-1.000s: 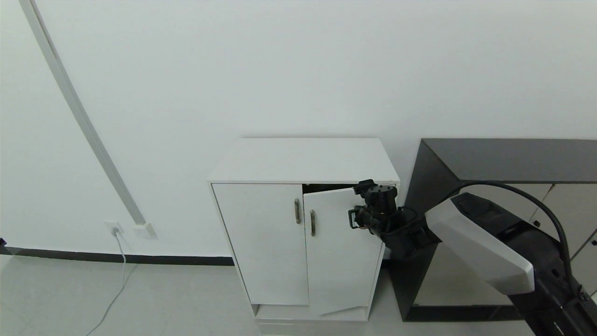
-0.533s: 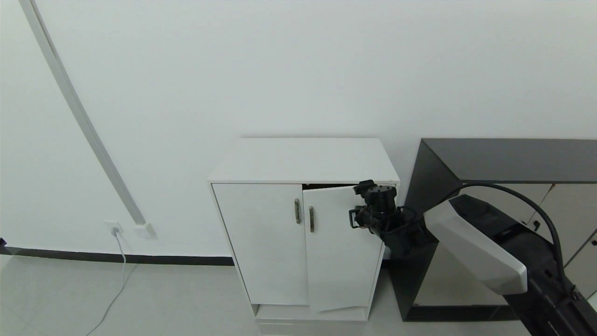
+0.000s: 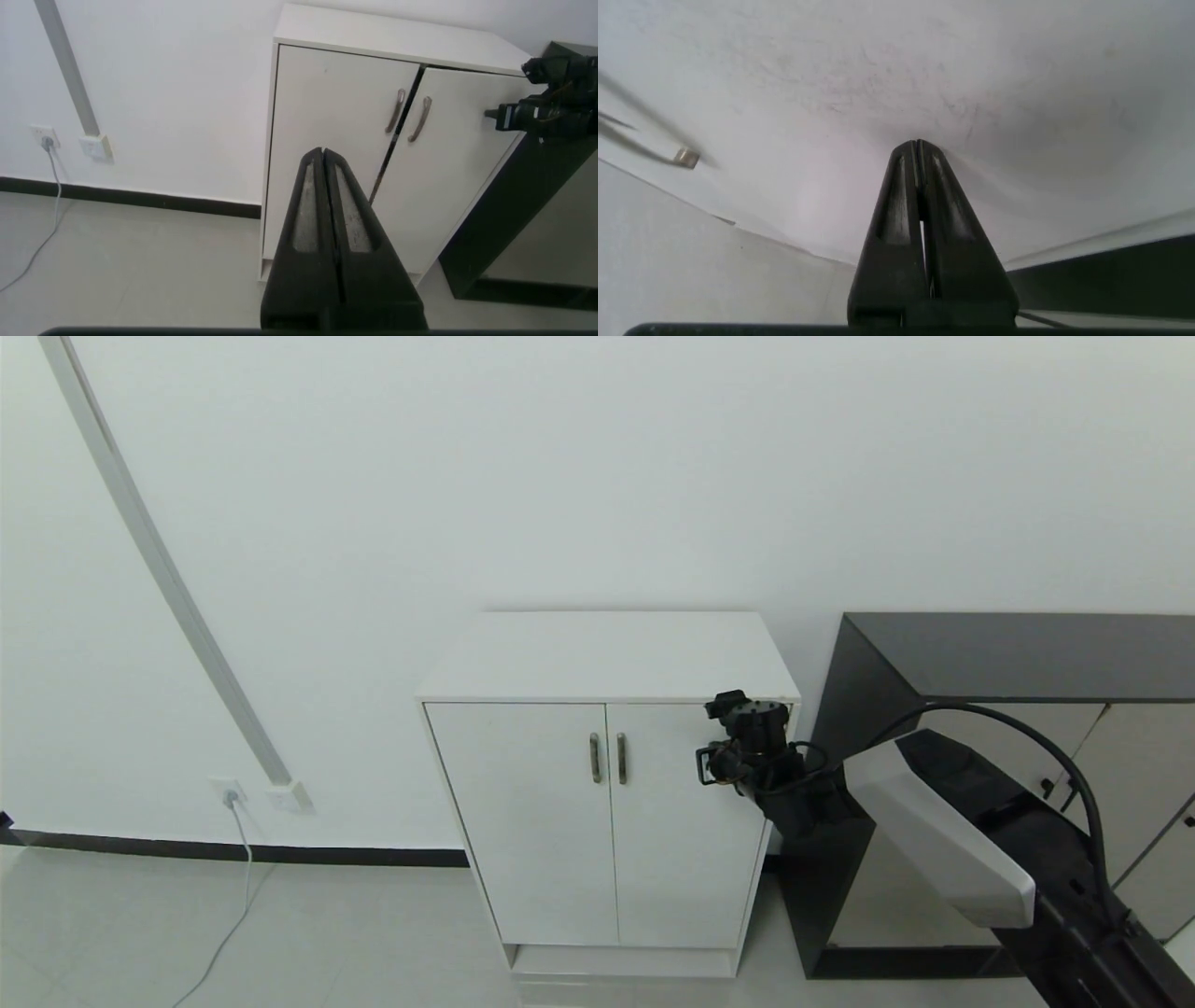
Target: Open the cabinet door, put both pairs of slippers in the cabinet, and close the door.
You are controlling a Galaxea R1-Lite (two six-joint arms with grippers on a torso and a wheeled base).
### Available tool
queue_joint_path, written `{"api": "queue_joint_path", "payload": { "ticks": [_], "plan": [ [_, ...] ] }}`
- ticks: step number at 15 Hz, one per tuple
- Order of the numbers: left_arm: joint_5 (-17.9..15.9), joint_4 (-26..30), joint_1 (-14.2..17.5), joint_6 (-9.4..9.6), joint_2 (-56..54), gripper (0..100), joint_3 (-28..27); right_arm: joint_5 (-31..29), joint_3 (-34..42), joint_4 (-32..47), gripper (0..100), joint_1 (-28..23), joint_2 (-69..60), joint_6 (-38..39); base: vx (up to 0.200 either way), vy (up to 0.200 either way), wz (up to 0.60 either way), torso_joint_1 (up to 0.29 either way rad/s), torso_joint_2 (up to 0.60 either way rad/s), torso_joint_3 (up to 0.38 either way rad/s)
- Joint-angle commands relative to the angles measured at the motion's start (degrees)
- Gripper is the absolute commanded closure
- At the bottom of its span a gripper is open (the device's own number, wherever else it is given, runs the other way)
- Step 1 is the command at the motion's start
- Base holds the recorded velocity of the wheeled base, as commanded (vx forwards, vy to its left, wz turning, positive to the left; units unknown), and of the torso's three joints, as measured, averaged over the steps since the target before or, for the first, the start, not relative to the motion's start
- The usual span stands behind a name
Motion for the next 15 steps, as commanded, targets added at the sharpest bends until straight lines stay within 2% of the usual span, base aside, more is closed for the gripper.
{"api": "queue_joint_path", "payload": {
  "ticks": [1, 5, 7, 9, 13, 14, 15],
  "plan": [
    [0.0, 0.0, 0.0, -0.02, 0.0, 100, 0.0, 0.0, -1.1, 0.0, 100, -0.1, 1.2, 0.0, 0.000, 0.000, 0.00, 0.000, 0.00, 0.000],
    [0.0, 0.0, 0.0, -0.02, 0.0, 100, 0.0, -1.3, -0.7, -0.3, 100, -0.2, 1.3, 0.3, 0.000, 0.000, 0.00, 0.000, 0.00, 0.000],
    [0.0, 0.0, 0.0, -0.02, 0.0, 100, 0.0, -3.0, 2.7, -1.6, 100, 0.1, -1.1, 0.5, 0.000, 0.000, 0.00, 0.000, 0.00, 0.000],
    [0.0, 0.0, 0.0, -0.02, 0.0, 100, 0.0, -3.1, 11.1, -6.7, 100, 0.5, -6.0, 0.4, 0.000, 0.000, 0.00, 0.000, 0.00, 0.000],
    [0.0, 0.0, 0.0, 0.07, 0.0, 100, -0.1, -3.1, 33.7, -18.7, 100, 0.7, -19.7, 0.5, 0.000, 0.000, 0.00, 0.000, 0.00, 0.000],
    [-0.1, 0.0, 0.0, 0.07, 0.0, 100, 0.0, -3.1, 36.6, -20.3, 100, 0.7, -21.4, 0.4, 0.000, 0.000, 0.00, 0.000, 0.00, 0.000],
    [-0.1, 0.0, 0.0, 0.07, 0.0, 100, -0.1, -3.1, 43.8, -23.8, 100, 0.3, -25.5, 0.4, 0.000, 0.000, 0.00, 0.000, 0.00, 0.000]
  ]
}}
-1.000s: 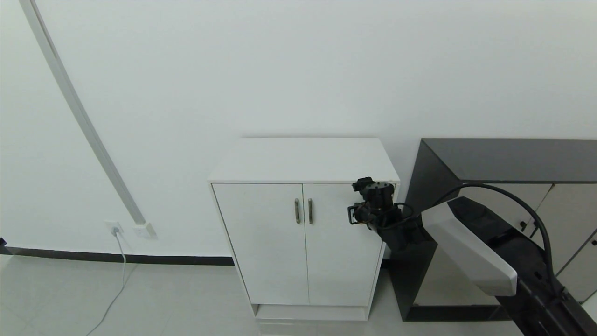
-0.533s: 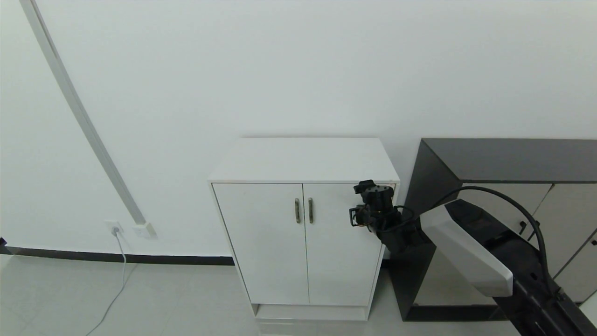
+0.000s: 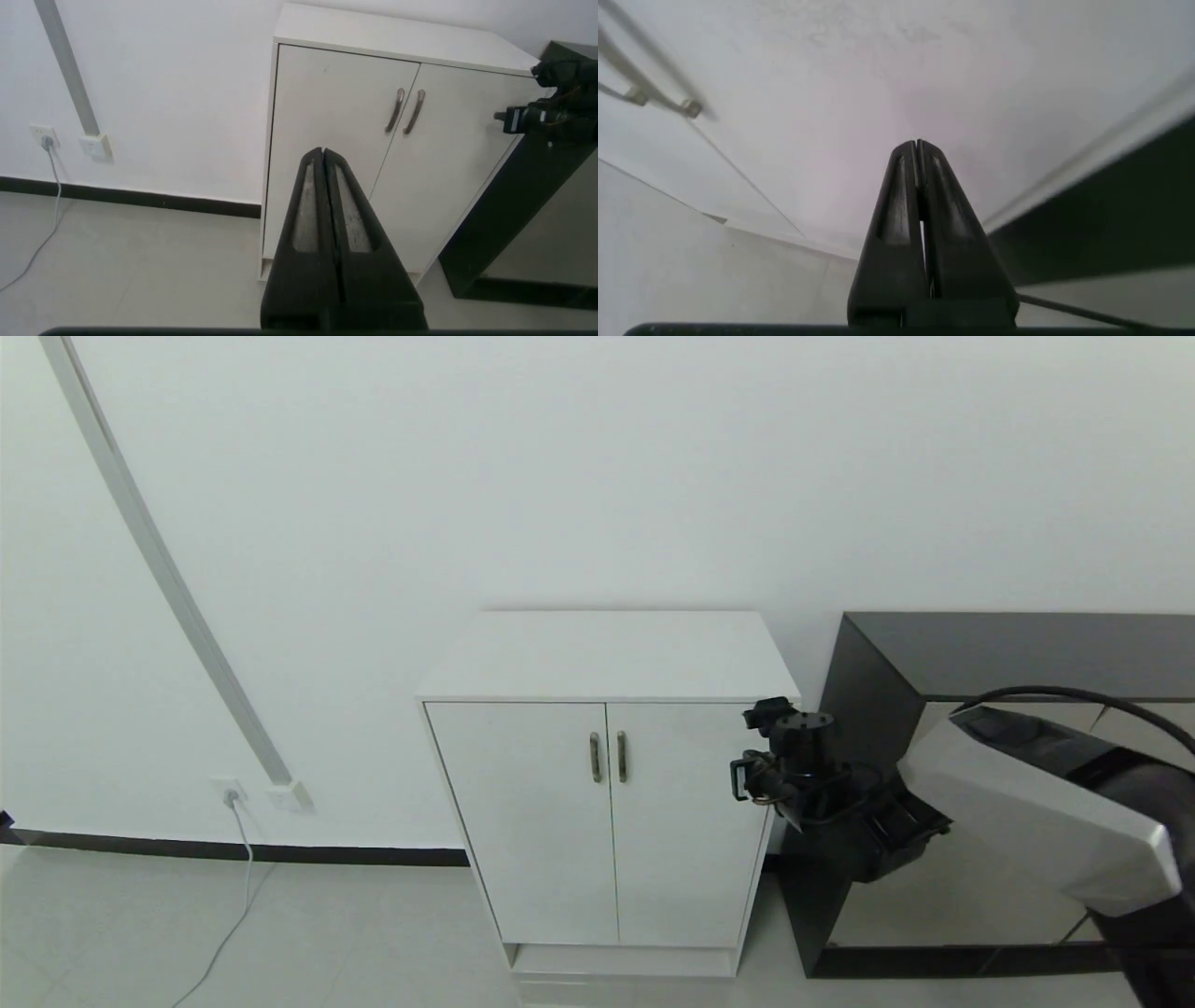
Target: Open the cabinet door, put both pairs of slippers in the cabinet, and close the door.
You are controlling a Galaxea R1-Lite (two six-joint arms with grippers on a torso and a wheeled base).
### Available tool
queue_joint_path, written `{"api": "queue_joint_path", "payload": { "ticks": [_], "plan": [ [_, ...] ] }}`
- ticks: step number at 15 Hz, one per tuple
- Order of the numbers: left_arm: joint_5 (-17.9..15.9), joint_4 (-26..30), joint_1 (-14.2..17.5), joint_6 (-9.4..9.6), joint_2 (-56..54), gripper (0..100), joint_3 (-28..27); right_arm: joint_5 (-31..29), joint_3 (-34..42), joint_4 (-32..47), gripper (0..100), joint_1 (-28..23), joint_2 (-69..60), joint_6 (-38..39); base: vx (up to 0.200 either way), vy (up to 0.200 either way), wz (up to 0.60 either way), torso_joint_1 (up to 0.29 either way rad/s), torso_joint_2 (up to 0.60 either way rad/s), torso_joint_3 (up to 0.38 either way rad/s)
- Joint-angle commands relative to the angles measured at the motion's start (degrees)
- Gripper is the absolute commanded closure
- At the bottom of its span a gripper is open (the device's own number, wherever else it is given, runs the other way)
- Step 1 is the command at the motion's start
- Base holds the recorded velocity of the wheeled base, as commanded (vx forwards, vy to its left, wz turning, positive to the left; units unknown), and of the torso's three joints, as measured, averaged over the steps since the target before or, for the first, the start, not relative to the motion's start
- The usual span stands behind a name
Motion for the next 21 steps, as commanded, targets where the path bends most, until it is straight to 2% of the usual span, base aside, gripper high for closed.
{"api": "queue_joint_path", "payload": {
  "ticks": [1, 4, 8, 9, 12, 16, 21],
  "plan": [
    [0.1, 0.0, 0.0, -0.04, 0.0, 100, 0.0, 0.0, 14.4, -6.1, 100, -0.7, -12.3, 0.0, 0.000, 0.000, 0.00, 0.000, 0.00, 0.000],
    [0.1, 0.0, 0.0, -0.04, 0.0, 100, -0.1, -0.3, 22.7, -9.2, 100, -3.8, -17.4, -0.1, 0.000, 0.000, 0.00, 0.000, 0.00, 0.000],
    [0.1, 0.0, 0.0, -0.04, 0.0, 100, 0.0, -0.6, 29.9, -9.2, 100, -7.4, -24.5, -0.3, 0.000, 0.000, 0.00, 0.000, 0.00, 0.000],
    [0.1, 0.0, 0.0, -0.04, 0.0, 100, 0.0, -0.6, 34.9, -9.1, 100, -9.1, -30.2, -0.5, 0.000, 0.000, 0.00, 0.000, 0.00, 0.000],
    [0.1, 0.0, 0.0, -0.04, 0.0, 100, -0.1, -0.6, 43.7, -9.1, 100, -11.7, -39.1, -0.6, 0.000, 0.000, 0.00, 0.000, 0.00, 0.000],
    [0.1, 0.0, 0.0, -0.04, 0.0, 100, 0.0, 0.1, 56.1, -9.2, 100, -13.0, -49.1, -0.5, 0.000, 0.000, 0.00, 0.000, 0.00, 0.000],
    [0.1, 0.0, 0.0, -0.04, 0.0, 100, -0.1, 0.5, 65.1, -8.9, 100, -13.4, -59.1, -1.0, 0.000, 0.000, 0.00, 0.000, 0.00, 0.000]
  ]
}}
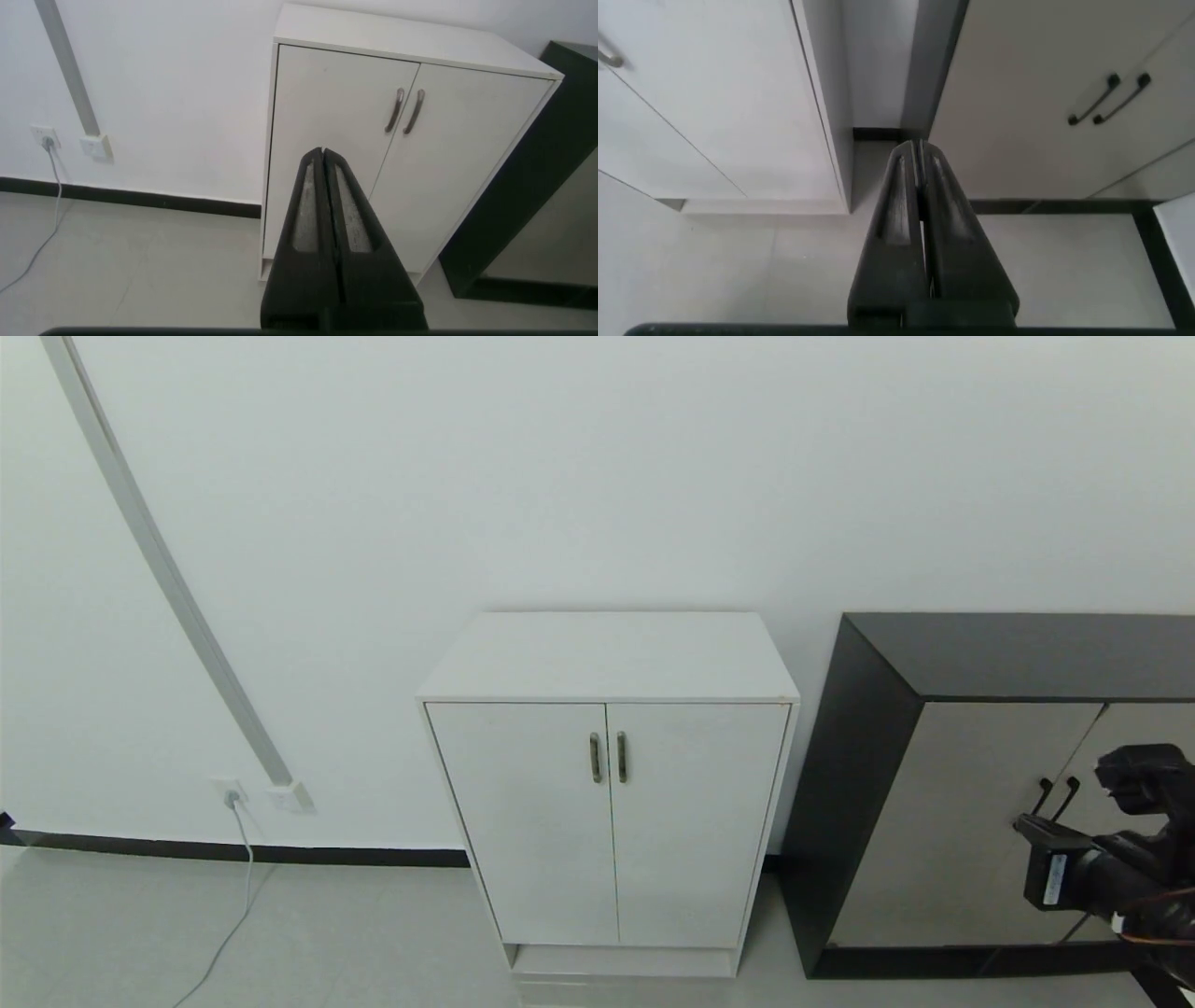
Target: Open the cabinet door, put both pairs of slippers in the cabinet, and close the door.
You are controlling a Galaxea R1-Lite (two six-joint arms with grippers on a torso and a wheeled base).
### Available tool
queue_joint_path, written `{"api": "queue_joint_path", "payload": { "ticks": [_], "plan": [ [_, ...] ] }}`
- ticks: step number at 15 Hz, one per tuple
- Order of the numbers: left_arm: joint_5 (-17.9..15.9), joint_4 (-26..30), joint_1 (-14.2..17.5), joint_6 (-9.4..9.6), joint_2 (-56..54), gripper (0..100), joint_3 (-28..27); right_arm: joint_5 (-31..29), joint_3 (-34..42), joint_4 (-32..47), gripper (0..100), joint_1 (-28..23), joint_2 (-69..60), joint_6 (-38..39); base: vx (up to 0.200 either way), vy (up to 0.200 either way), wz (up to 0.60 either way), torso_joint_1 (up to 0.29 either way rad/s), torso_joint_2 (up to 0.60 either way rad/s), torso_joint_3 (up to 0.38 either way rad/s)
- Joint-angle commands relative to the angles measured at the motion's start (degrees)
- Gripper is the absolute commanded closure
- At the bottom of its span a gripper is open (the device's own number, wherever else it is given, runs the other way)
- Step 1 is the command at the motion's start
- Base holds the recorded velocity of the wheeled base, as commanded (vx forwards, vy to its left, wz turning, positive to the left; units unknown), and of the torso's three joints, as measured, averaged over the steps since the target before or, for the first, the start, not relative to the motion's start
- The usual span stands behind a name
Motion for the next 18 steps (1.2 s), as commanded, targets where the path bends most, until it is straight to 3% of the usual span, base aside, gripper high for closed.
{"api": "queue_joint_path", "payload": {
  "ticks": [1, 5, 9, 12, 18],
  "plan": [
    [0.0, 0.0, 0.0, -0.04, 0.0, 100, 0.0, 0.1, 4.4, 0.1, 100, -0.1, -6.9, -1.4, 0.000, 0.000, 0.00, 0.000, 0.00, 0.000],
    [0.0, 0.0, 0.0, -0.04, 0.0, 100, -0.1, 0.8, 9.1, 4.8, 100, 0.1, -14.5, -4.0, 0.000, 0.000, 0.00, 0.000, 0.00, 0.000],
    [0.1, 0.0, 0.0, -0.13, 0.0, 100, 0.0, 6.4, 9.1, 26.5, 100, 0.2, -26.1, -4.1, 0.000, 0.000, 0.00, 0.000, 0.00, 0.000],
    [0.1, 0.0, 0.0, -0.13, 0.0, 100, 0.0, 9.7, 9.1, 37.9, 100, 0.1, -32.1, -4.0, 0.000, 0.000, 0.00, 0.000, 0.00, 0.000],
    [0.1, 0.0, 0.0, -0.13, 0.0, 100, -0.1, 14.7, 9.1, 52.5, 100, 0.6, -38.8, -4.3, 0.000, 0.000, 0.00, 0.000, 0.00, 0.000]
  ]
}}
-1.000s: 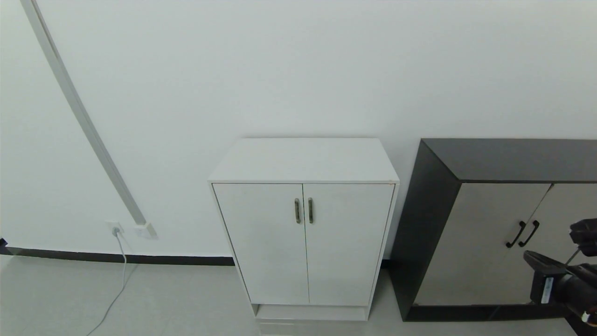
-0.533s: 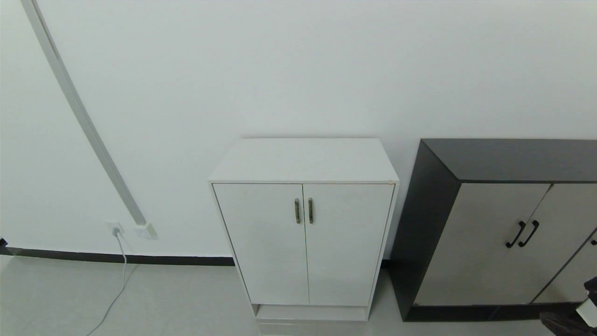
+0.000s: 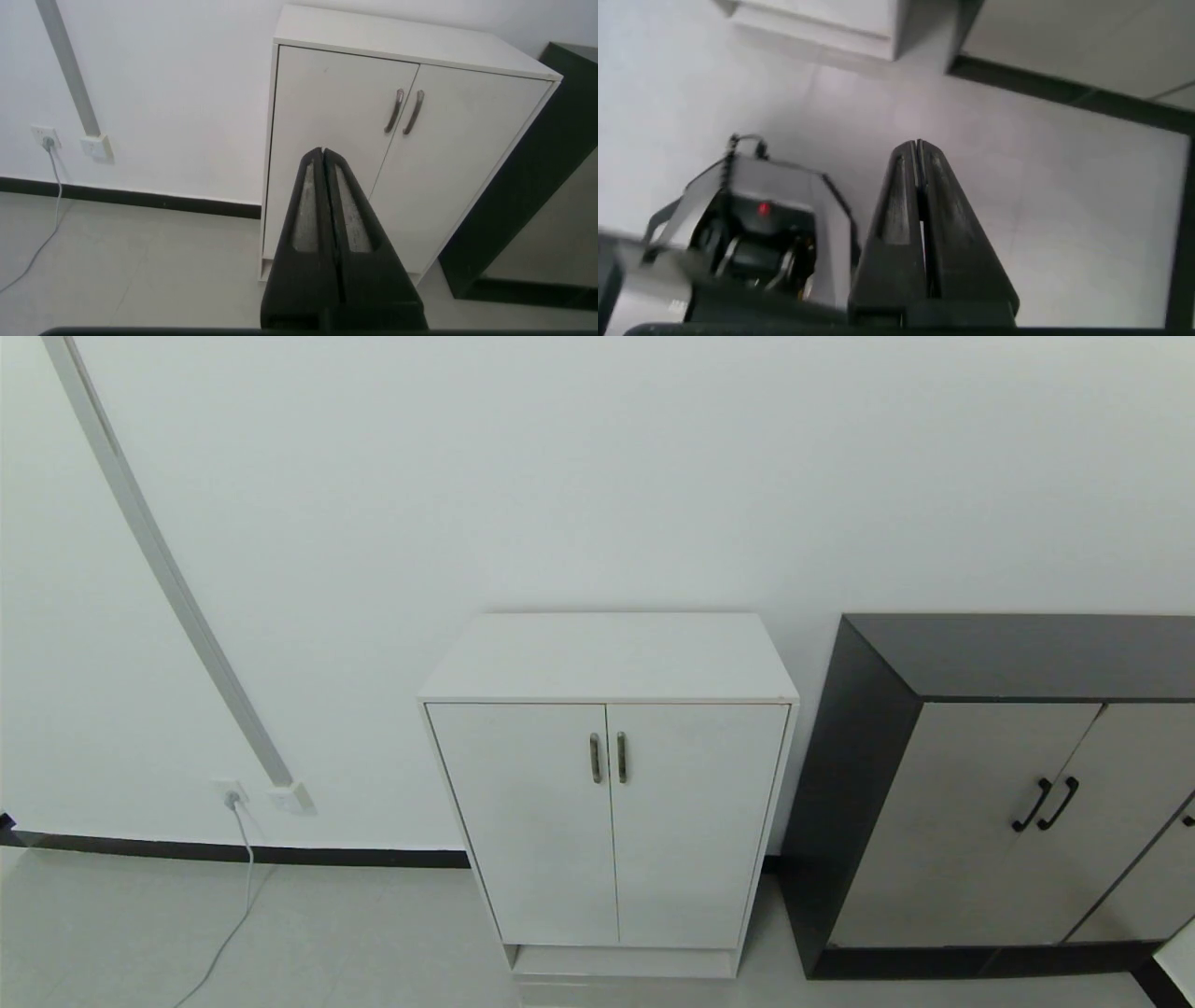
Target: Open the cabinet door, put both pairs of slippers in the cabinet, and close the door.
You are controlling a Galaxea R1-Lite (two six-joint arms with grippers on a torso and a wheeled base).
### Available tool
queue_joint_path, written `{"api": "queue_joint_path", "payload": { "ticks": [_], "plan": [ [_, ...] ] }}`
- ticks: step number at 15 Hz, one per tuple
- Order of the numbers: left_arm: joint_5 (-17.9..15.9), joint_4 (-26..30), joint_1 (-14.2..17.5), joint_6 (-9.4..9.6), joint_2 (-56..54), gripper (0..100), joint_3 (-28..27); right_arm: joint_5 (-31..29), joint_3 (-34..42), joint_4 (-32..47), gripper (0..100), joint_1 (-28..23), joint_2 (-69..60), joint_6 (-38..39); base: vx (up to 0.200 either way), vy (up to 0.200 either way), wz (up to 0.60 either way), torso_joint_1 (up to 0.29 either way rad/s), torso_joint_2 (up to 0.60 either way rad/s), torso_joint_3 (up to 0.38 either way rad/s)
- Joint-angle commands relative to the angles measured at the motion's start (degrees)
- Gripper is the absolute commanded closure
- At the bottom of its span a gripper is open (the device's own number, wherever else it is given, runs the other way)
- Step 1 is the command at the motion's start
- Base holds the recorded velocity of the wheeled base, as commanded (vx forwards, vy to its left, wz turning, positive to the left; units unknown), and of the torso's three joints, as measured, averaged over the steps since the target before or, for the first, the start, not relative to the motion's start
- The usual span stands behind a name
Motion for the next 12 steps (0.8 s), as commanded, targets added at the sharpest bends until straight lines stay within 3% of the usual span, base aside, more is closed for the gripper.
{"api": "queue_joint_path", "payload": {
  "ticks": [1, 12],
  "plan": [
    [0.0, 0.0, 0.0, -0.02, 0.0, 100, 0.0, 0.3, 0.0, 1.0, 100, 0.7, -2.8, -0.1, 0.000, 0.000, 0.00, 0.000, 0.00, 0.000],
    [-0.1, 0.0, 0.0, 0.07, 0.0, 100, 0.0, 3.1, 0.0, 5.9, 100, 3.5, -8.0, 0.5, 0.000, 0.000, 0.00, 0.000, 0.00, 0.000]
  ]
}}
